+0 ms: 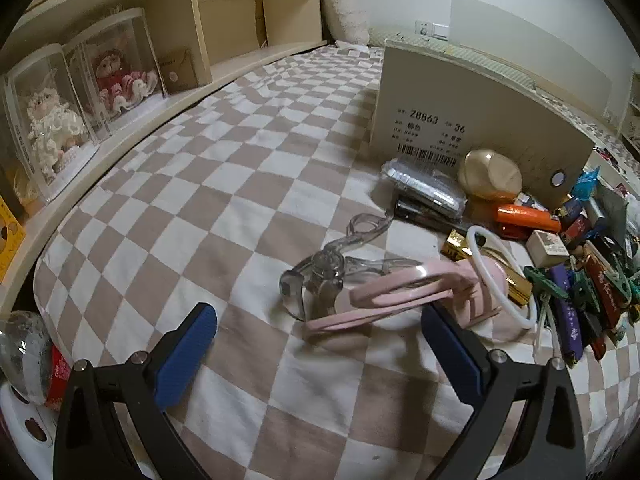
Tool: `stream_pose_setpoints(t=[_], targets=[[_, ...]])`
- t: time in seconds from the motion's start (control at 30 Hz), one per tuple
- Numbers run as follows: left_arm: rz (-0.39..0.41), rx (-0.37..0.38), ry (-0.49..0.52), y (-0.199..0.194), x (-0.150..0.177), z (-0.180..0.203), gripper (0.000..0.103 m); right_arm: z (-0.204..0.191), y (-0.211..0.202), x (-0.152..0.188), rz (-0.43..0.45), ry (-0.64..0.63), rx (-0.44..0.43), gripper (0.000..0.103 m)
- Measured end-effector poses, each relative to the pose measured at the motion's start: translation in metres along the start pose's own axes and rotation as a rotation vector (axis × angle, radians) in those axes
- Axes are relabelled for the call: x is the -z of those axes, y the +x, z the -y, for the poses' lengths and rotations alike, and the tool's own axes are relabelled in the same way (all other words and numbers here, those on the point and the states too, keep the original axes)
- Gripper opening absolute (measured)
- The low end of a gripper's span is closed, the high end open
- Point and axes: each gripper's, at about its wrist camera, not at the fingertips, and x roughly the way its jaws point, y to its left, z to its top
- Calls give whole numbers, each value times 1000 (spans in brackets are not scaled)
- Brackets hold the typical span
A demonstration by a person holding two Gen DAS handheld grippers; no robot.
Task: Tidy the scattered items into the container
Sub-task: 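Move the left tool toward the pink eyelash curler while the right tool approaches the tan tissue pack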
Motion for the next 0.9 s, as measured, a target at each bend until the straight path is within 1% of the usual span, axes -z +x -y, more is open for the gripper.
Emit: stream_pose_setpoints(t=[0.13, 0.27, 0.4, 0.57, 0.63, 0.67, 0.7, 0.73, 0.77, 0.8, 0.9], targets=[[29, 22, 34, -12, -3, 6, 102, -2, 20, -3, -29, 26, -13, 103], [37, 44, 56, -22, -7, 15, 102, -5, 31, -5, -49, 90, -45, 103], [33, 53, 43, -26, -16, 23, 102, -6, 42, -10, -53, 167, -32, 103], [15, 32, 25, -19, -21, 32, 102, -3, 54, -8, -78, 206, -12, 103], [-4, 29, 10, -15, -21, 34, 102, 3, 52, -5, -69, 238, -31, 103], [-10, 30, 4, -13, -21, 35, 99, 7, 51, -3, -59, 257, -41, 103], [-14, 41, -2, -12, -20, 35, 92, 11, 49, -2, -49, 279, -49, 103], [-19, 48, -4, -11, -18, 36, 76, 16, 47, 0, -40, 304, -55, 93], [-27, 49, -3, -10, -17, 37, 71, 21, 45, 2, -34, 322, -52, 87], [-34, 53, -1, -10, -15, 37, 71, 25, 44, 4, -28, 336, -51, 79], [-37, 67, 0, -11, -11, 37, 66, 34, 40, 9, -18, 363, -80, 74]])
